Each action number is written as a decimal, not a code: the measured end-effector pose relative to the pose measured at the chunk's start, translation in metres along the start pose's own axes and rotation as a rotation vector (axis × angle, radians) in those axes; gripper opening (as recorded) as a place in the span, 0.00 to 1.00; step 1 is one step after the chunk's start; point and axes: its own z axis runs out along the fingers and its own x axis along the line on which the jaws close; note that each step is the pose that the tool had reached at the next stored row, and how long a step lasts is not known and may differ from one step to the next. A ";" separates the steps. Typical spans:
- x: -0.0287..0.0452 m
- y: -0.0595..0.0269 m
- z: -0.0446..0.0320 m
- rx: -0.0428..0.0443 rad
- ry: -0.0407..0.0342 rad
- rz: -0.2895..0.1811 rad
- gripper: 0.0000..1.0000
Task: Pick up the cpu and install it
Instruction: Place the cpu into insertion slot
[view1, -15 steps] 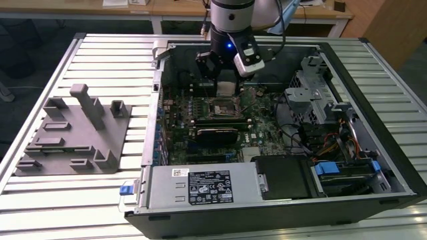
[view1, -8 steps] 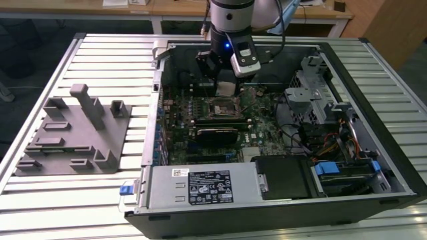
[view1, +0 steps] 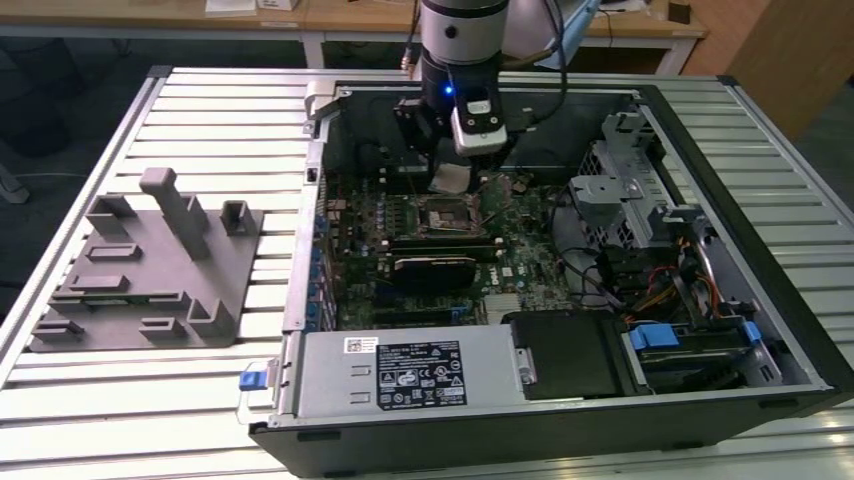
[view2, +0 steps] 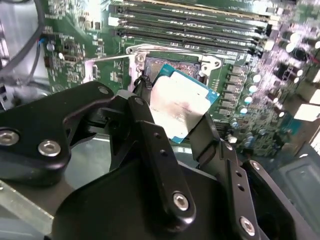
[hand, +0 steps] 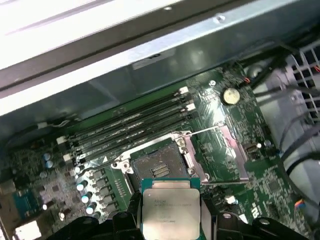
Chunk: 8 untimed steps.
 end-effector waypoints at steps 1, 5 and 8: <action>0.0000 0.0000 0.0000 0.0008 -0.0008 0.019 0.55; 0.0000 0.0000 0.0002 0.0038 -0.0041 0.091 0.55; 0.0000 0.0000 0.0002 0.0062 -0.0066 0.145 0.55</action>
